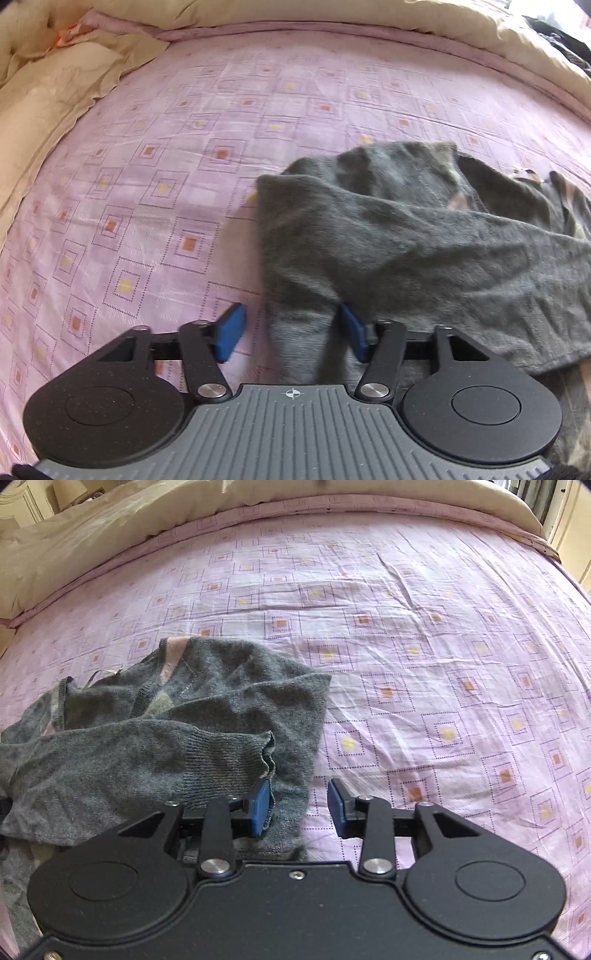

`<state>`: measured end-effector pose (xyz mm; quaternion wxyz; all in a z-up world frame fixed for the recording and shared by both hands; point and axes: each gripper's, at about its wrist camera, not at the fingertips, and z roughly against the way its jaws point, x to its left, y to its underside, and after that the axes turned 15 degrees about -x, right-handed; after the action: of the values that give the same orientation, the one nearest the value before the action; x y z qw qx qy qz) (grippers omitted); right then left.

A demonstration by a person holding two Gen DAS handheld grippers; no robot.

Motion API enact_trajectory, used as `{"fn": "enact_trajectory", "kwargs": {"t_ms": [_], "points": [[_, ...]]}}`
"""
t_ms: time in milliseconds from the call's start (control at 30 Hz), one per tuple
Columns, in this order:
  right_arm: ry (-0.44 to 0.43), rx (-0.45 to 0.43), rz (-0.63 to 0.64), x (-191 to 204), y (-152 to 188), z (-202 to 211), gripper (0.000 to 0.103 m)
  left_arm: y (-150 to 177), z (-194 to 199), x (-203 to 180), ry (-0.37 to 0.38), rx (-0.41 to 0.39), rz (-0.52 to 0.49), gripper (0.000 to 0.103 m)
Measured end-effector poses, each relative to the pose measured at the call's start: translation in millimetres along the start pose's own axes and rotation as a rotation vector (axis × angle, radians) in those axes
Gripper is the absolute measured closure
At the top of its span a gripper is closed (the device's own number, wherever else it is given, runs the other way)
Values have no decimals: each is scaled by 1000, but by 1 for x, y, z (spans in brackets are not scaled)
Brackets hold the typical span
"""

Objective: Fold small clothes

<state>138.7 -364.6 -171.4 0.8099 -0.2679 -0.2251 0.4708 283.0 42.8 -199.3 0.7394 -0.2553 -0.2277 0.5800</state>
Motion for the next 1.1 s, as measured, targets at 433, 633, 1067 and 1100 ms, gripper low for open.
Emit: {"fn": "enact_trajectory", "kwargs": {"t_ms": [433, 633, 1067, 1100], "points": [[-108, -95, 66, 36, -22, 3, 52, -45, -17, 21, 1, -28, 105, 46], [-122, -69, 83, 42, -19, -8, 47, -52, -43, 29, -30, -4, 119, 43], [-108, -51, 67, 33, -25, -27, 46, -39, -25, 46, -63, -43, 165, 47], [-111, -50, 70, 34, -25, -27, 46, -39, -22, 44, -41, -60, 160, 48]]}}
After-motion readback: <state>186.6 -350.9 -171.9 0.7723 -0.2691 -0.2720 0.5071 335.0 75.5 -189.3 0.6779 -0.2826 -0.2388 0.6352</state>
